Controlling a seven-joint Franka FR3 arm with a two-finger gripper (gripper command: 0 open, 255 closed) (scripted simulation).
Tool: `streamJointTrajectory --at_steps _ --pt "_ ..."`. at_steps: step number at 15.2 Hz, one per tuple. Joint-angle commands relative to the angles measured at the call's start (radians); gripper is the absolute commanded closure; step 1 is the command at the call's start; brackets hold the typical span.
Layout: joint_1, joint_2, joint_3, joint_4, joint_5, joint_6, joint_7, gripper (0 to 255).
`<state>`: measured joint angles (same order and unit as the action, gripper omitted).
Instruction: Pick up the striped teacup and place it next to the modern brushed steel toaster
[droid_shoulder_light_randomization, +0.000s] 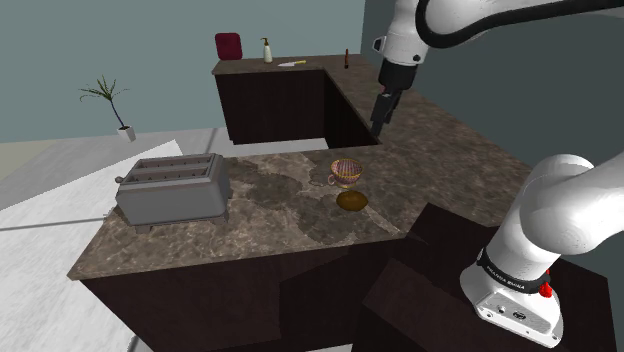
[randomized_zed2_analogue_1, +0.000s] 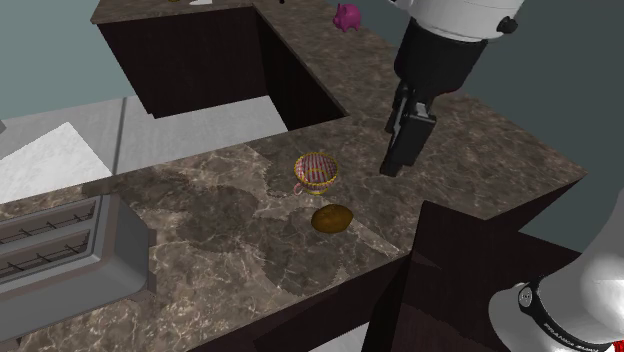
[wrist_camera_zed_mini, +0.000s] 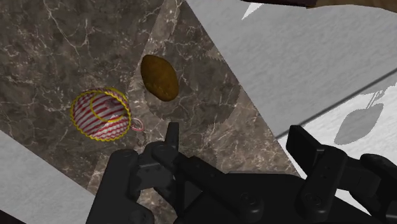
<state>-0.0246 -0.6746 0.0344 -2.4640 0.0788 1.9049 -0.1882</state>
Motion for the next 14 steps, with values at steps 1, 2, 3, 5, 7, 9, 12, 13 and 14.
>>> streamJointTrajectory --at_steps 1,2,3,5,7,9,12,13,14 --pt "-0.007 0.048 -0.008 -0.025 -0.008 0.08 -0.016 0" --pt "-0.011 0.072 -0.013 -0.035 -0.012 0.116 -0.025 0" --pt "-0.015 0.098 -0.017 -0.044 -0.016 0.153 -0.033 0" --pt "-0.022 0.154 -0.027 -0.057 -0.023 0.227 -0.05 0" --pt "-0.03 0.214 -0.037 -0.065 -0.029 0.3 -0.066 0" --pt "-0.036 0.28 -0.048 -0.066 -0.034 0.371 -0.083 0" --pt "-0.045 0.386 -0.063 -0.055 -0.038 0.474 -0.108 0" --pt "-0.048 0.423 -0.069 -0.049 -0.039 0.507 -0.117 0" --pt "-0.05 0.46 -0.074 -0.04 -0.038 0.539 -0.126 0"
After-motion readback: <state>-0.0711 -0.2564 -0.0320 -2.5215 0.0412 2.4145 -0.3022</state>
